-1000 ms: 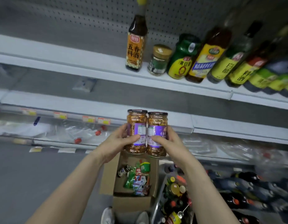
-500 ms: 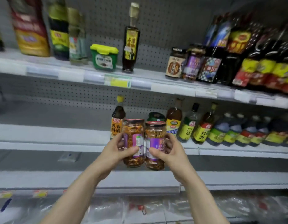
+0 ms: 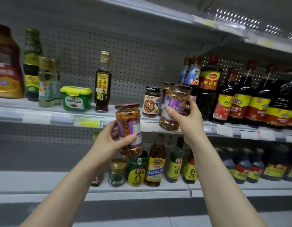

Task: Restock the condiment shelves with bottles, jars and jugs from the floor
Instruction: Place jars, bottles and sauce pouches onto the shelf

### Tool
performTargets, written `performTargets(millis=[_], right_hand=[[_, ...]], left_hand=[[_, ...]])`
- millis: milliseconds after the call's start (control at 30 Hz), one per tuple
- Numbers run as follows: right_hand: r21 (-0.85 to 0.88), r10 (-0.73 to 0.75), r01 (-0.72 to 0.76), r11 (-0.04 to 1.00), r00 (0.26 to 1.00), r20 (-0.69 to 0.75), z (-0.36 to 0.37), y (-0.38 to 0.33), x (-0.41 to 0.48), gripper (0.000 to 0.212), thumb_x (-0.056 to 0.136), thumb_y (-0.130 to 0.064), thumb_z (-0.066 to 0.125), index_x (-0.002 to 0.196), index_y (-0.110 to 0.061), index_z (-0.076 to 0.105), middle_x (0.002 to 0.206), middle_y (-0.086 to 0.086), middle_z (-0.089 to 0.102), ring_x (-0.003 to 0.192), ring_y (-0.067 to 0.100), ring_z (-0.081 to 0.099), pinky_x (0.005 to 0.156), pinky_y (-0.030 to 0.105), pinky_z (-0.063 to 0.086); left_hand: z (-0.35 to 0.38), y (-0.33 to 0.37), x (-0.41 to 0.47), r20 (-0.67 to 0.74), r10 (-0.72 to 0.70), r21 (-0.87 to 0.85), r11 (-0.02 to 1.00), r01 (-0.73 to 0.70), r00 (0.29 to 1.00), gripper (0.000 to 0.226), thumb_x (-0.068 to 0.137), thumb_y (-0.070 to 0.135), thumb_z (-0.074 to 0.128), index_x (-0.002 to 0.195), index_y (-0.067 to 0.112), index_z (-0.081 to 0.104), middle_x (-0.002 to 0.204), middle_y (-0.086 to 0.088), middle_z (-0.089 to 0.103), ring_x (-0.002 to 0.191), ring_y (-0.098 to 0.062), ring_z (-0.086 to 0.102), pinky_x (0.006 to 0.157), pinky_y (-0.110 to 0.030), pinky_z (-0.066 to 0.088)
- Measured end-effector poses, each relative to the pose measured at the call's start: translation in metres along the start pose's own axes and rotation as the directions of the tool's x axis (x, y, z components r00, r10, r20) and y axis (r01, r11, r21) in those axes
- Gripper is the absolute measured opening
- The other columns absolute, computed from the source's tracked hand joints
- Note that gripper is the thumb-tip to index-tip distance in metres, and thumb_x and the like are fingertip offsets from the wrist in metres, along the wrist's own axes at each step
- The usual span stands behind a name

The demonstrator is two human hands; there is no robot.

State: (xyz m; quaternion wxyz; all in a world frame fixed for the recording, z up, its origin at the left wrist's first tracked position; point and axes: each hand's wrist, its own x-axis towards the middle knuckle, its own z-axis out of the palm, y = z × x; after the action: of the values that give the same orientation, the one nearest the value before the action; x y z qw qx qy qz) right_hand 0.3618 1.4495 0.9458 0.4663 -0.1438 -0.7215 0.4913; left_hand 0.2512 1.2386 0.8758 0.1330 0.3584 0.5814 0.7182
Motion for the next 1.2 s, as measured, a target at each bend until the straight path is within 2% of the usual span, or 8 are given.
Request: performTargets(millis=[233, 367, 533, 633, 800, 867, 1033, 1200], right_hand=[[-0.124, -0.024, 0.011, 0.992, 0.995, -0.1, 0.003, 0.004, 0.055, 0.057, 0.075, -0.034, 0.087, 0.117, -0.032, 0.049, 0.112, -0.009, 0.064, 0.102, 0.013, 0.065, 0.093, 0.044, 0.057], [-0.185, -0.014, -0.01, 0.983, 0.992, -0.127, 0.007, 0.01, 0.064, 0.06, 0.074, -0.034, 0.087, 0.12, -0.028, 0.049, 0.113, -0.007, 0.061, 0.101, 0.012, 0.062, 0.091, 0.036, 0.055], [-0.297, -0.061, 0.013, 0.955, 0.986, -0.153, 0.015, 0.016, 0.07, 0.069, 0.073, -0.037, 0.087, 0.129, -0.02, 0.051, 0.112, -0.009, 0.056, 0.1, 0.008, 0.056, 0.074, 0.018, 0.044], [-0.332, -0.062, 0.007, 0.943, 0.986, -0.157, 0.021, 0.018, 0.076, 0.07, 0.074, -0.036, 0.087, 0.131, -0.018, 0.051, 0.12, -0.004, 0.061, 0.101, 0.01, 0.055, 0.085, 0.026, 0.048], [-0.37, -0.051, -0.012, 0.929, 0.986, -0.158, 0.034, 0.023, 0.088, 0.066, 0.075, -0.035, 0.087, 0.128, -0.016, 0.052, 0.121, 0.0, 0.062, 0.098, 0.011, 0.055, 0.079, 0.025, 0.043], [-0.374, -0.043, -0.021, 0.927, 0.986, -0.162, 0.039, 0.028, 0.092, 0.065, 0.075, -0.032, 0.087, 0.128, -0.015, 0.052, 0.124, 0.002, 0.063, 0.105, 0.017, 0.06, 0.084, 0.03, 0.047], [-0.396, -0.06, -0.027, 0.918, 0.977, -0.207, 0.044, 0.041, 0.091, 0.061, 0.077, -0.033, 0.085, 0.126, -0.013, 0.056, 0.122, 0.004, 0.065, 0.109, 0.023, 0.062, 0.084, 0.03, 0.044], [-0.503, -0.124, 0.026, 0.864, 0.979, -0.161, 0.039, 0.036, 0.079, 0.05, 0.086, -0.028, 0.077, 0.129, -0.016, 0.055, 0.124, 0.003, 0.064, 0.115, 0.022, 0.06, 0.093, 0.032, 0.045]], left_hand=[[0.015, 0.003, 0.039, 0.025, 0.034, 0.016, 0.999, -0.034, 0.999, 0.068, 0.063, 0.037, 0.084, 0.124, 0.028, 0.055, 0.109, 0.003, 0.075, 0.099, -0.014, 0.072, 0.082, -0.03, 0.056], [0.017, 0.011, 0.061, 0.05, 0.045, 0.041, 0.998, -0.047, 0.998, 0.077, 0.059, 0.041, 0.084, 0.128, 0.027, 0.054, 0.111, 0.003, 0.073, 0.102, -0.013, 0.07, 0.082, -0.032, 0.057], [0.021, 0.023, 0.082, 0.075, 0.067, 0.018, 0.997, -0.069, 0.995, 0.087, 0.05, 0.048, 0.085, 0.128, 0.029, 0.05, 0.113, 0.003, 0.072, 0.102, -0.011, 0.07, 0.087, -0.034, 0.056], [0.024, 0.027, 0.09, 0.075, 0.084, 0.003, 0.996, -0.084, 0.994, 0.09, 0.052, 0.045, 0.084, 0.132, 0.023, 0.049, 0.112, 0.002, 0.073, 0.102, -0.012, 0.07, 0.089, -0.034, 0.056], [0.026, 0.027, 0.098, 0.09, 0.09, 0.001, 0.996, -0.09, 0.992, 0.081, 0.056, 0.041, 0.084, 0.128, 0.023, 0.051, 0.11, 0.004, 0.074, 0.101, -0.012, 0.071, 0.088, -0.034, 0.056], [0.024, 0.025, 0.099, 0.09, 0.084, -0.01, 0.997, -0.083, 0.992, 0.078, 0.055, 0.041, 0.085, 0.124, 0.025, 0.053, 0.109, 0.004, 0.075, 0.101, -0.013, 0.071, 0.087, -0.034, 0.056], [0.022, 0.02, 0.099, 0.099, 0.081, -0.004, 0.997, -0.081, 0.992, 0.067, 0.057, 0.041, 0.085, 0.115, 0.034, 0.053, 0.105, 0.011, 0.075, 0.097, -0.008, 0.071, 0.072, -0.019, 0.057], [0.027, 0.014, 0.099, 0.065, 0.084, 0.018, 0.996, -0.086, 0.994, 0.07, 0.052, 0.044, 0.086, 0.113, 0.036, 0.053, 0.103, 0.009, 0.075, 0.094, -0.007, 0.072, 0.068, -0.017, 0.057]])
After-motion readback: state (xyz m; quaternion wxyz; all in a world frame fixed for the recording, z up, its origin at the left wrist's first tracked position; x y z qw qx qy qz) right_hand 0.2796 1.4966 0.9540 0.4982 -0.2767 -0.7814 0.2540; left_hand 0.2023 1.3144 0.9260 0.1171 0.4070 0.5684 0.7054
